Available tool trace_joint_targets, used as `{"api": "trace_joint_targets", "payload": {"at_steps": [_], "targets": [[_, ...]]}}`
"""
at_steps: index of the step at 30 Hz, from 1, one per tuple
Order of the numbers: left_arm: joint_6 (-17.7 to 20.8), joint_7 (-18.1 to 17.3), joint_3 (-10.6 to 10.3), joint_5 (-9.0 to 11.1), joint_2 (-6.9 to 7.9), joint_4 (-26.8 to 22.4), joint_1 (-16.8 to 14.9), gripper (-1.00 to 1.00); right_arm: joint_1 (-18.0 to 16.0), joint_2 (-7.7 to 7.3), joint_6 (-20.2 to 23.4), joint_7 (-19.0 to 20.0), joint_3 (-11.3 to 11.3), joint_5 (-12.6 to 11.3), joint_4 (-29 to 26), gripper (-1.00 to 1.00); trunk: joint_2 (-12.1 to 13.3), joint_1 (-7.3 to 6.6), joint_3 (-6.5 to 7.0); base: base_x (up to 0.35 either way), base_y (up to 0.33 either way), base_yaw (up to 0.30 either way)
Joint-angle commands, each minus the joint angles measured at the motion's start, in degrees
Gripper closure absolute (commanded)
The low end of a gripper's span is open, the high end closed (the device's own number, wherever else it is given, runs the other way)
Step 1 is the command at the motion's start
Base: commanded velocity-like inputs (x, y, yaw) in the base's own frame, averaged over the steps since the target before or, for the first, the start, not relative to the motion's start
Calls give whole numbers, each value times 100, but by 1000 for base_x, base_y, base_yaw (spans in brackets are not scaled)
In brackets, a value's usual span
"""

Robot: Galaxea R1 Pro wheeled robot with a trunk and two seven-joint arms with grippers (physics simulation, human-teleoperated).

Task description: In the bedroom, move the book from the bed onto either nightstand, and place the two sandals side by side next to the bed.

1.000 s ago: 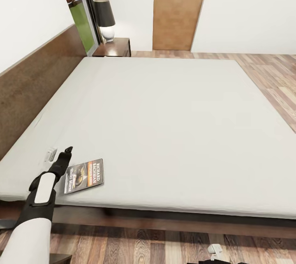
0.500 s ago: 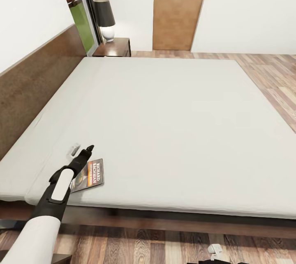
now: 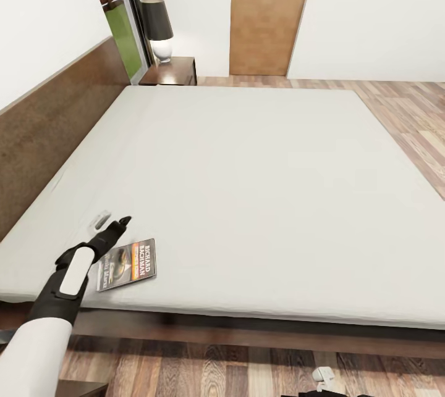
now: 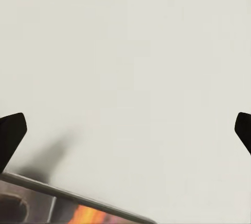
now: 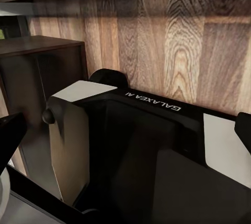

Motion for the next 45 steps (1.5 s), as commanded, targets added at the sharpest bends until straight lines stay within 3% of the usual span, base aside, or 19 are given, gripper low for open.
{"api": "trace_joint_targets", "payload": {"at_steps": [1, 3, 8, 15, 45], "targets": [[27, 53, 1, 26, 2, -7, -4, -100, -3, 2, 60, 28, -38, 6, -4, -100, -2, 0, -4, 0, 0, 0], [7, 77, -10, -223, -15, -5, -11, -100, -3, 2, 60, 27, -38, 6, -4, -100, -2, 0, -4, 0, 0, 0], [-15, 81, -28, -379, -45, -10, -13, -100, -2, 1, 60, 28, -38, 6, -3, -100, -2, 0, -4, 0, 0, 0], [-22, 85, -24, -419, -114, -26, -13, -100, -1, 0, 60, 30, -38, 3, -4, -100, -2, 0, -4, 0, 0, 0], [-26, 77, -11, -414, -121, -33, -6, -100, -1, 2, 60, 30, -38, 4, -4, -100, -2, 0, -4, 46, 0, 0]]}}
